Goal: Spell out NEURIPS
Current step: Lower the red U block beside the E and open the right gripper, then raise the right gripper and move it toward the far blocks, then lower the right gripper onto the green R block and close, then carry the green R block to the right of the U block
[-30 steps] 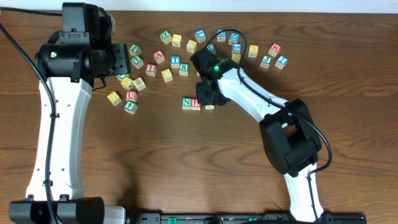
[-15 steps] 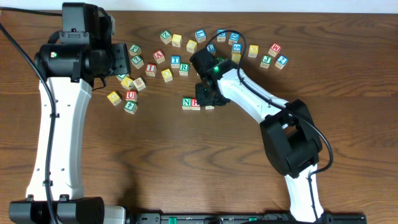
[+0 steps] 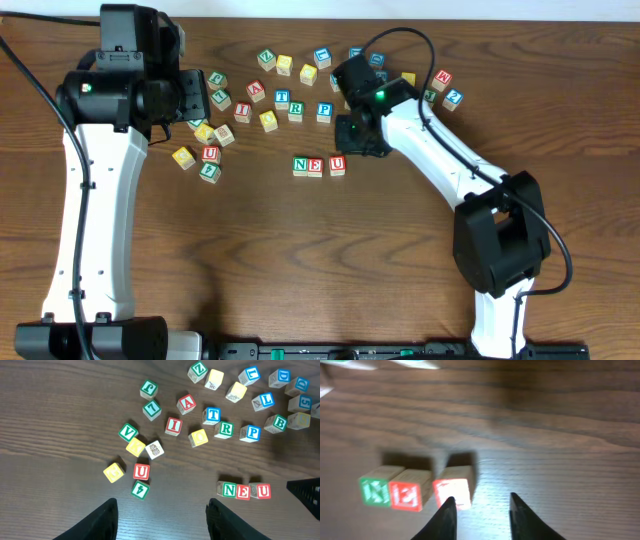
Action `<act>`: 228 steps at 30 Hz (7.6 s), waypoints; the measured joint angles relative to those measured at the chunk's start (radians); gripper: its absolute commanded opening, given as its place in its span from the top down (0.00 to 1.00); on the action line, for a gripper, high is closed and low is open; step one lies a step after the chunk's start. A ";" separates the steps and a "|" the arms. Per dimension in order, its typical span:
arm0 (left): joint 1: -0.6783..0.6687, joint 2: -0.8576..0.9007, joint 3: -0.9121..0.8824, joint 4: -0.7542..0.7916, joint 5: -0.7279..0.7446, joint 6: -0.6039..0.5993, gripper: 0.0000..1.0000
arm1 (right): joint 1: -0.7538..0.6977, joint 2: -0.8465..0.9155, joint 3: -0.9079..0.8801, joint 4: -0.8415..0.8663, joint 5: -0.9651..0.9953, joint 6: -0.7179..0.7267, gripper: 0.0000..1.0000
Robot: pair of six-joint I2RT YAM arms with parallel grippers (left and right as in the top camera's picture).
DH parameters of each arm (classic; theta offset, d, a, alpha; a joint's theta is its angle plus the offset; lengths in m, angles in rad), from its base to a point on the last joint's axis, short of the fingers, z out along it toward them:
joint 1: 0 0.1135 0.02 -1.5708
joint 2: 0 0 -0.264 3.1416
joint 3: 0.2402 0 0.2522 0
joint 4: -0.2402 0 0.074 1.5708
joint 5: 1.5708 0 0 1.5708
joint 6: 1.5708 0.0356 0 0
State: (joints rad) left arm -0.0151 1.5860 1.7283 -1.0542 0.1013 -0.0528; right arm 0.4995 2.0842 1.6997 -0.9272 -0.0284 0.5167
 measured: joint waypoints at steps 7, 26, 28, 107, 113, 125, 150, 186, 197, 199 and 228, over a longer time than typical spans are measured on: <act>0.000 0.000 0.000 0.000 0.000 0.000 0.44 | -0.006 0.081 -0.009 0.005 -0.002 0.002 0.74; 0.000 0.000 0.000 0.000 0.000 0.000 0.44 | 0.010 0.091 -0.042 0.050 -0.004 0.002 0.74; 0.000 0.000 0.000 0.000 0.000 0.000 0.44 | 0.010 0.091 -0.042 0.050 -0.008 0.002 0.74; 0.000 0.000 0.000 0.000 0.000 0.000 0.44 | -0.044 0.072 0.250 0.012 -0.047 -0.122 0.57; 0.000 0.000 0.000 0.000 0.000 0.000 0.44 | -0.044 0.072 0.250 0.012 -0.046 -0.139 0.57; 0.000 0.000 0.000 0.000 0.000 0.000 0.44 | -0.022 0.072 0.250 0.185 -0.008 -0.187 0.56; 0.000 0.000 0.000 0.000 0.000 0.000 0.44 | 0.102 0.256 0.254 0.522 0.090 -0.206 0.61; 0.000 0.000 0.000 0.000 0.000 0.000 0.44 | 0.124 0.380 0.265 0.591 0.135 -0.146 0.62; 0.000 0.000 0.000 0.000 0.000 0.000 0.44 | 0.124 0.389 0.265 0.583 0.139 -0.122 0.68; 0.000 0.000 0.000 0.000 0.000 0.000 0.44 | 0.124 0.394 0.265 0.570 0.139 -0.118 0.68; 0.000 0.000 0.000 0.000 0.000 0.000 0.44 | 0.124 0.335 0.276 0.392 0.141 -0.109 0.76</act>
State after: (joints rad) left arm -0.0151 1.5860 1.7283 -1.0542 0.1013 -0.0528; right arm 0.6231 2.4195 1.9755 -0.5354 0.1127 0.4072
